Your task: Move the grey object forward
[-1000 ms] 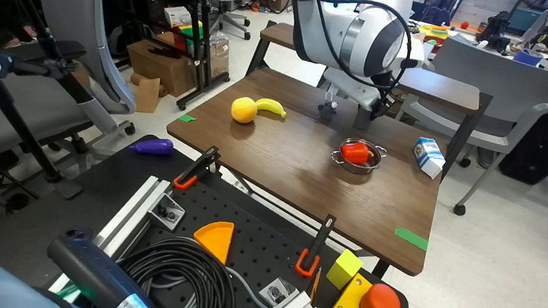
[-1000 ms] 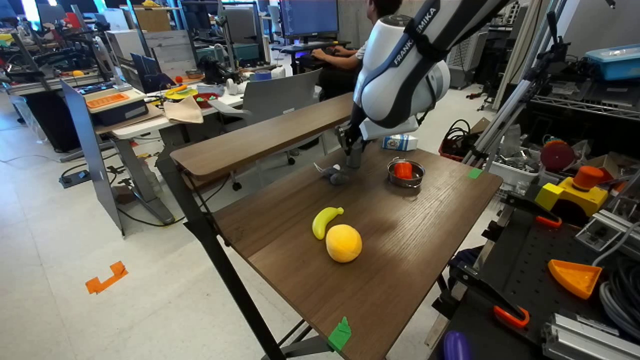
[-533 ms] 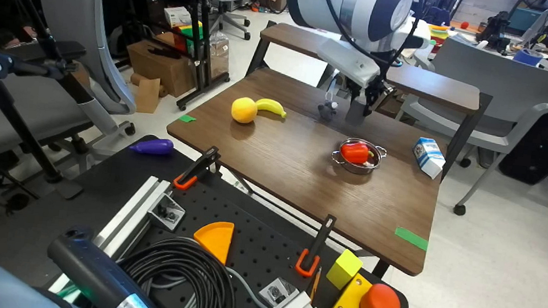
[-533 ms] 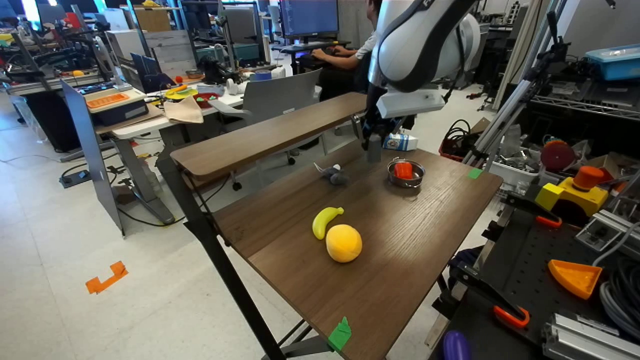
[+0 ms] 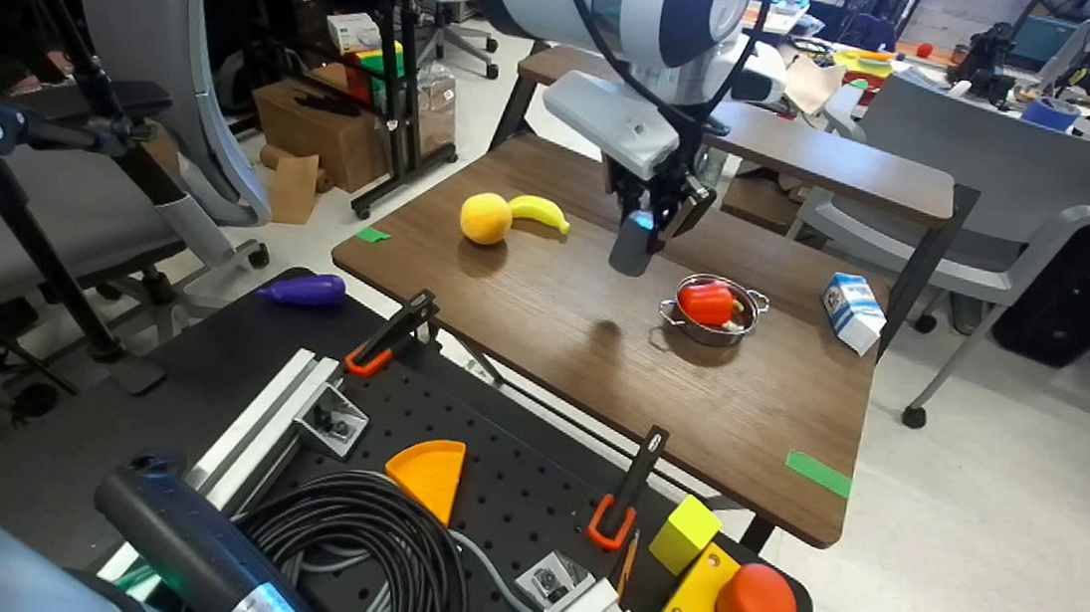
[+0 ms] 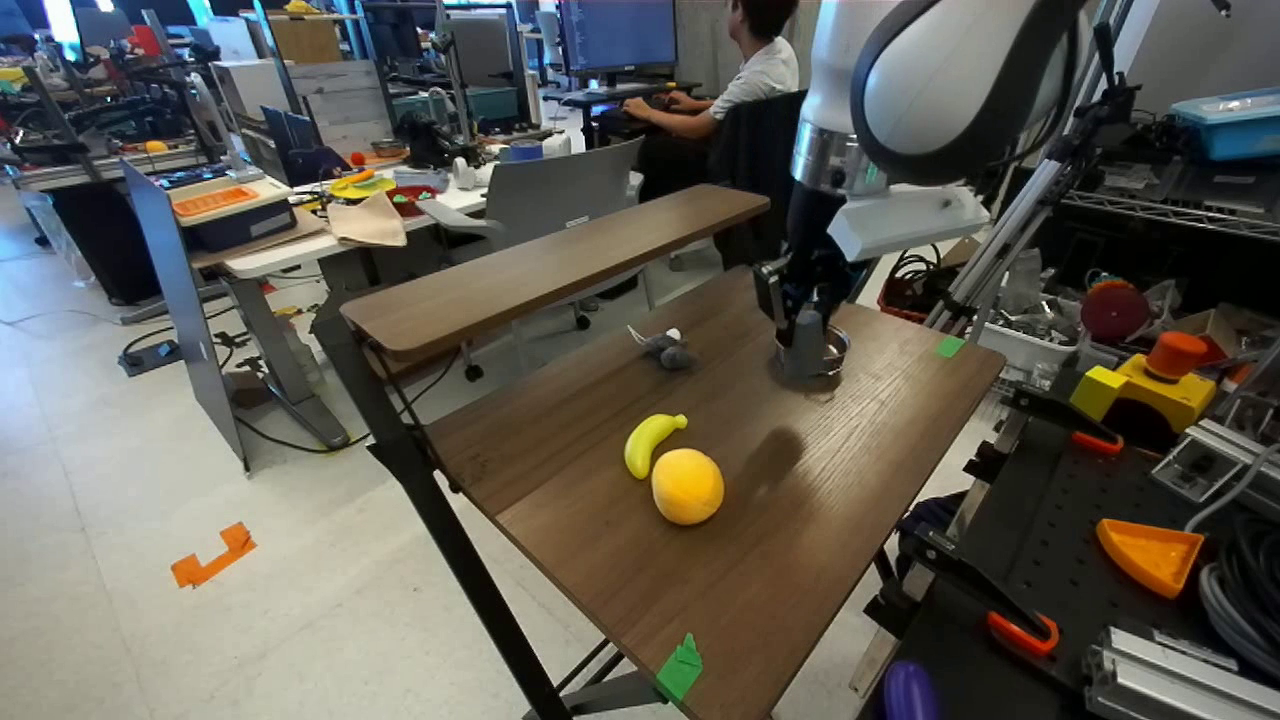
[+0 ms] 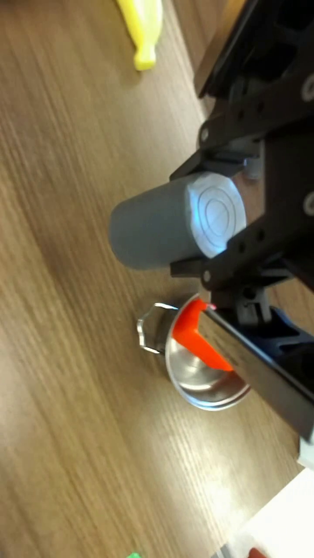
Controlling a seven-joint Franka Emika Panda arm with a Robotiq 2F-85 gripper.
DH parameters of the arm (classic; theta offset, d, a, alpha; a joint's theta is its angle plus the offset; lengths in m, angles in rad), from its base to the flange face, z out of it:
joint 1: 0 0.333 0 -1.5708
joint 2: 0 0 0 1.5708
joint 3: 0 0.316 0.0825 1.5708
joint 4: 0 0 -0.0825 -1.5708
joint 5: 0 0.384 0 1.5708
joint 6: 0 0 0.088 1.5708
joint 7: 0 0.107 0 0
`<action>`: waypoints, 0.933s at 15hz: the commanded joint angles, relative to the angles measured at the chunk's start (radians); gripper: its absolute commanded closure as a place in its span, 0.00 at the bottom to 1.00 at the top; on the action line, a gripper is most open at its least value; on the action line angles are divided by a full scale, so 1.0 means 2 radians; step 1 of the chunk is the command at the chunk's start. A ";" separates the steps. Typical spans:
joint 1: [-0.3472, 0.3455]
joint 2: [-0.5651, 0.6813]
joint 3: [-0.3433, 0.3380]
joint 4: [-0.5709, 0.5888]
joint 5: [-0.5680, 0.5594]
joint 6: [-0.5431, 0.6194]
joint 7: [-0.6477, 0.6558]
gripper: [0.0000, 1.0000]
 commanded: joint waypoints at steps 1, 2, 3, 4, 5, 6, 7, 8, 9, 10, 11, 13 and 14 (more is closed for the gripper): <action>0.018 -0.014 0.012 -0.051 -0.027 0.010 0.034 0.81; 0.023 -0.011 0.016 -0.060 -0.031 0.020 0.039 0.81; 0.029 -0.005 0.018 -0.067 -0.035 0.036 0.043 0.81; 0.034 0.000 0.020 -0.073 -0.038 0.060 0.046 0.81; 0.043 0.008 0.017 -0.078 -0.044 0.090 0.050 0.81; 0.054 0.016 0.010 -0.081 -0.049 0.118 0.052 0.81; 0.066 0.025 0.001 -0.084 -0.051 0.145 0.051 0.81; 0.080 0.034 -0.010 -0.086 -0.051 0.171 0.048 0.81; 0.095 0.044 -0.023 -0.087 -0.045 0.193 0.042 0.81; 0.107 0.053 -0.033 -0.085 -0.035 0.210 0.033 0.81; 0.118 0.063 -0.042 -0.085 -0.025 0.225 0.024 0.81; 0.134 0.076 -0.053 -0.083 -0.003 0.249 0.006 0.81; 0.140 0.080 -0.055 -0.084 0.009 0.257 -0.002 0.81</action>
